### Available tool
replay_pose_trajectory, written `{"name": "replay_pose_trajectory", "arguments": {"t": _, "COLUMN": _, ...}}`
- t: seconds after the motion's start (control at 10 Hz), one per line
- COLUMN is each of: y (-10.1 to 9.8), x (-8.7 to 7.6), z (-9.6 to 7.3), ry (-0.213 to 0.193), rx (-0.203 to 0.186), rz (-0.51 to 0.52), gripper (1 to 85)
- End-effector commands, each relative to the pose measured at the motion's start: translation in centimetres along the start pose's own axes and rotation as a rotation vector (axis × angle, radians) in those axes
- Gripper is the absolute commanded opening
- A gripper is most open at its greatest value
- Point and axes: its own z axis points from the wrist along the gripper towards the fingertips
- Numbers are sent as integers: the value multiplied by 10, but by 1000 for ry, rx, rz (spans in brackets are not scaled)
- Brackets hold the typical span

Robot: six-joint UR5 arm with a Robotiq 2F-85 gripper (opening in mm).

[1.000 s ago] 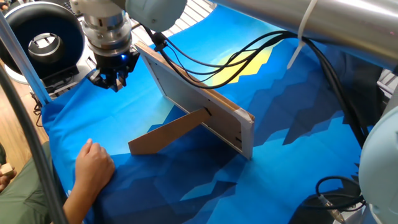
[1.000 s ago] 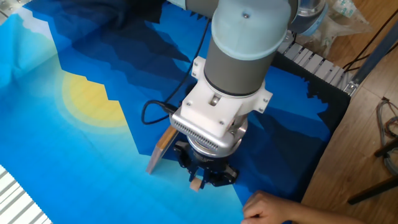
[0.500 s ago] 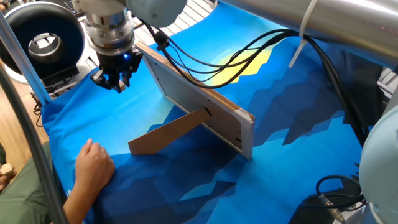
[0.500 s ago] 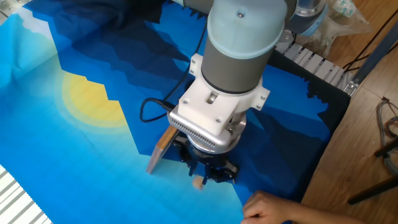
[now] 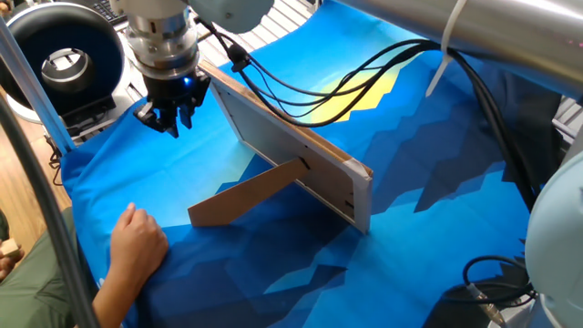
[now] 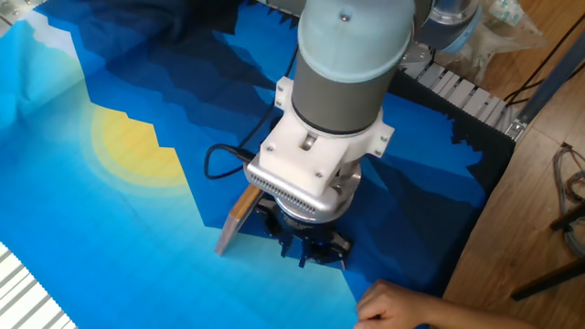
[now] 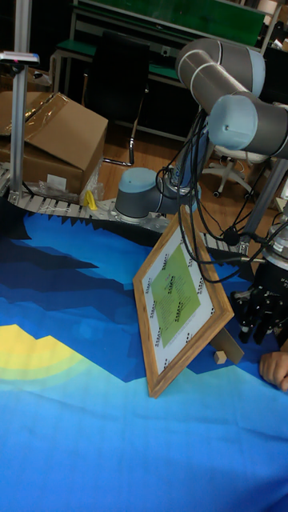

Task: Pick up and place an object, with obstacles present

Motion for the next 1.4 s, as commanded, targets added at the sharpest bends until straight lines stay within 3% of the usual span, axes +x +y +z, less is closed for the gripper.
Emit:
{"name": "replay_pose_trajectory", "arguments": {"t": 0.0, "y": -7, "x": 5, "z": -36, "ry": 34, "rx": 11, "rz": 0, "gripper": 253}}
{"name": "replay_pose_trajectory", "arguments": {"t": 0.4, "y": -31, "x": 14, "z": -116, "ry": 71, "rx": 8, "rz": -7, "gripper": 257}}
{"name": "replay_pose_trajectory", "arguments": {"t": 0.7, "y": -62, "x": 28, "z": -157, "ry": 79, "rx": 15, "rz": -35, "gripper": 257}}
{"name": "replay_pose_trajectory", "arguments": {"t": 0.9, "y": -91, "x": 36, "z": -164, "ry": 64, "rx": 15, "rz": -63, "gripper": 250}}
{"name": "replay_pose_trajectory", "arguments": {"t": 1.1, "y": -115, "x": 51, "z": -152, "ry": 47, "rx": 25, "rz": -74, "gripper": 230}}
{"name": "replay_pose_trajectory", "arguments": {"t": 1.3, "y": -124, "x": 66, "z": -142, "ry": 51, "rx": 8, "rz": -36, "gripper": 207}}
